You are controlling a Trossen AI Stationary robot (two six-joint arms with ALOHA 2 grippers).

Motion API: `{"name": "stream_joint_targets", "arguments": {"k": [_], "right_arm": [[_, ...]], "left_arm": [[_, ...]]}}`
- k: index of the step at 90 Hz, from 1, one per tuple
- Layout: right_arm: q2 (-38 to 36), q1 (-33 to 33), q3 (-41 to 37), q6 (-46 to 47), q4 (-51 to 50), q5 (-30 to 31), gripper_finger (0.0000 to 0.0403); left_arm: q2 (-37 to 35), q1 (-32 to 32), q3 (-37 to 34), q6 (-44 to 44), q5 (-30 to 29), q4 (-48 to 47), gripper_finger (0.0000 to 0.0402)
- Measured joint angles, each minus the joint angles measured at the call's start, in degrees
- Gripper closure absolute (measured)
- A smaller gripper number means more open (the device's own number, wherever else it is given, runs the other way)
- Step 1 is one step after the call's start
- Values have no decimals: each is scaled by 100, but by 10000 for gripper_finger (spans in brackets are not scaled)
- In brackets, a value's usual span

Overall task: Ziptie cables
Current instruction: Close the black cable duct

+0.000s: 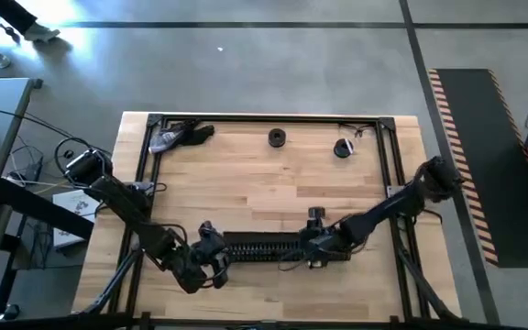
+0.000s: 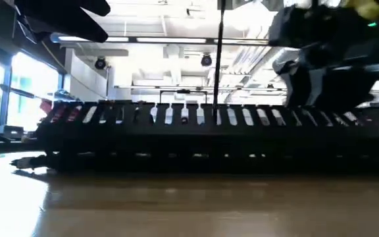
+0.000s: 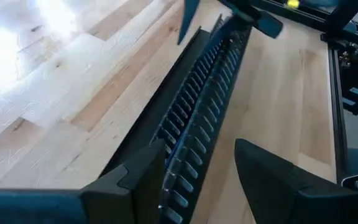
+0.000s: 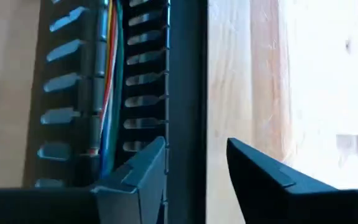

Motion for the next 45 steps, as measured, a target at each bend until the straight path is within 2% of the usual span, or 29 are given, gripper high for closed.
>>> {"name": "stream_joint_targets", "arguments": {"k": [10, 22, 33, 45], "right_arm": [[2, -168, 0, -64, 324, -553, 247], [1, -53, 0, -101, 550, -948, 247], [-110, 103, 0, -118, 655, -878, 247], [-482, 76, 0, -76, 423, -439, 247]], "left_arm": [[0, 0, 0, 5, -1, 4, 226], [0, 0, 0, 4, -10, -1, 226], [0, 14, 0, 58, -12, 8, 226], [0, 40, 0, 140, -10, 17, 226]]}}
